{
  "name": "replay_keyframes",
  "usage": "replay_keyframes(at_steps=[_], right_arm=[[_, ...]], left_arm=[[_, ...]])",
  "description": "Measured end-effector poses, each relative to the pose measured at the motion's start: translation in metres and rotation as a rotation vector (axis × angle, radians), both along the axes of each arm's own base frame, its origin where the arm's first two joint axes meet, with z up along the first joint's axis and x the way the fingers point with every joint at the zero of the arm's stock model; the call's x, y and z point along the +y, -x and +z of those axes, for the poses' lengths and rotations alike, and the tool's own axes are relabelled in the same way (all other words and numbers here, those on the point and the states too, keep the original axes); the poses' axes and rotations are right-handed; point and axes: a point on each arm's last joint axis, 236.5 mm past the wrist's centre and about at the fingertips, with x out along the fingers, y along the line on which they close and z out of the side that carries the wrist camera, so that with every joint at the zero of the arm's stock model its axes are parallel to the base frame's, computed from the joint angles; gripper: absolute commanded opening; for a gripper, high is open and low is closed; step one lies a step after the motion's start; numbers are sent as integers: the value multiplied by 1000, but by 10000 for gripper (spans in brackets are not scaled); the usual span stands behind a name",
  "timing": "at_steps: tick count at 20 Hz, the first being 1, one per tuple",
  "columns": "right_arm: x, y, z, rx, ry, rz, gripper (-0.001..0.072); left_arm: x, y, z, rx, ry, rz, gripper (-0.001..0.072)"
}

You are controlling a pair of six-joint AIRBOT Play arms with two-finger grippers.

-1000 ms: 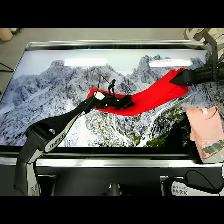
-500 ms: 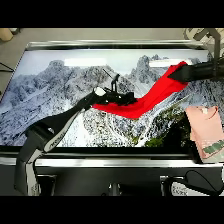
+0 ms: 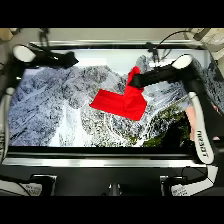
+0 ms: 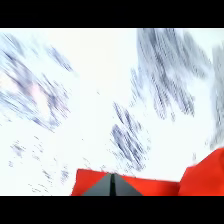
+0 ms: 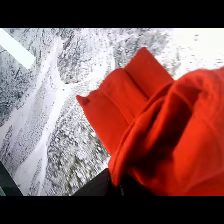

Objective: Fold the shirts.

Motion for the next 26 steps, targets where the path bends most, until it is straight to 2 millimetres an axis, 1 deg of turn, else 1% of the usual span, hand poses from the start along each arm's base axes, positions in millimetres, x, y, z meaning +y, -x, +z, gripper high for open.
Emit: replay_keyframes(at_steps=[1, 2, 3, 4, 5, 6, 7, 8, 9, 10, 11, 13, 14, 15, 16, 17, 18, 20, 21, 22, 23, 24, 25, 26], right_arm=[[20, -2, -14, 20, -21, 8, 17], [36, -2, -28, 43, -41, 14, 80], [52, -2, -41, 73, -65, 17, 310], [64, -1, -51, 96, -91, 19, 611], [74, -2, -57, 114, -120, 20, 656], [80, -1, -61, 129, -145, 25, 657], [80, -2, -61, 134, -159, 24, 657], [74, 0, -61, 145, -162, 34, 657], [63, 2, -62, 152, -141, 45, 657], [44, 4, -64, 159, -98, 51, 657], [21, 6, -68, 174, -41, 50, 656], [-39, 13, -86, 233, 114, 21, 633], [-69, 21, -98, 288, 187, -1, 633], [-90, 30, -109, 339, 238, -18, 633], [-104, 40, -121, 393, 266, -34, 633], [-111, 50, -132, 439, 274, -49, 633], [-113, 55, -142, 470, 265, -74, 630], [-104, 56, -157, 500, 197, -138, 566], [-98, 55, -160, 507, 159, -166, 525], [-94, 50, -164, 503, 126, -199, 469], [-91, 46, -166, 499, 102, -224, 365], [-88, 43, -166, 494, 79, -243, 170], [-85, 39, -165, 483, 56, -259, 13], [-82, 35, -163, 474, 31, -269, 16]], left_arm=[[21, 4, 23, -40, -10, 36, 22], [36, 10, 44, -80, -14, 65, 22], [45, 16, 60, -108, -18, 82, 22], [53, 22, 74, -135, -21, 96, 22], [57, 27, 84, -152, -24, 106, 22], [61, 31, 92, -166, -28, 112, 22], [63, 35, 96, -172, -32, 112, 22], [64, 39, 97, -171, -43, 107, 22], [66, 41, 97, -170, -53, 102, 22], [66, 43, 98, -174, -62, 96, 22], [67, 45, 97, -174, -73, 91, 22], [69, 47, 96, -174, -88, 86, 22], [70, 47, 96, -175, -94, 84, 22], [70, 48, 96, -176, -97, 83, 22], [70, 48, 96, -175, -100, 81, 23], [70, 48, 95, -174, -102, 79, 23], [70, 49, 95, -172, -106, 76, 23], [69, 50, 94, -168, -108, 72, 23], [69, 51, 93, -164, -111, 70, 23], [69, 51, 92, -162, -112, 68, 23], [68, 52, 92, -159, -113, 66, 23], [68, 52, 92, -159, -113, 66, 23], [68, 52, 91, -156, -114, 65, 22], [68, 52, 91, -155, -114, 64, 23]])
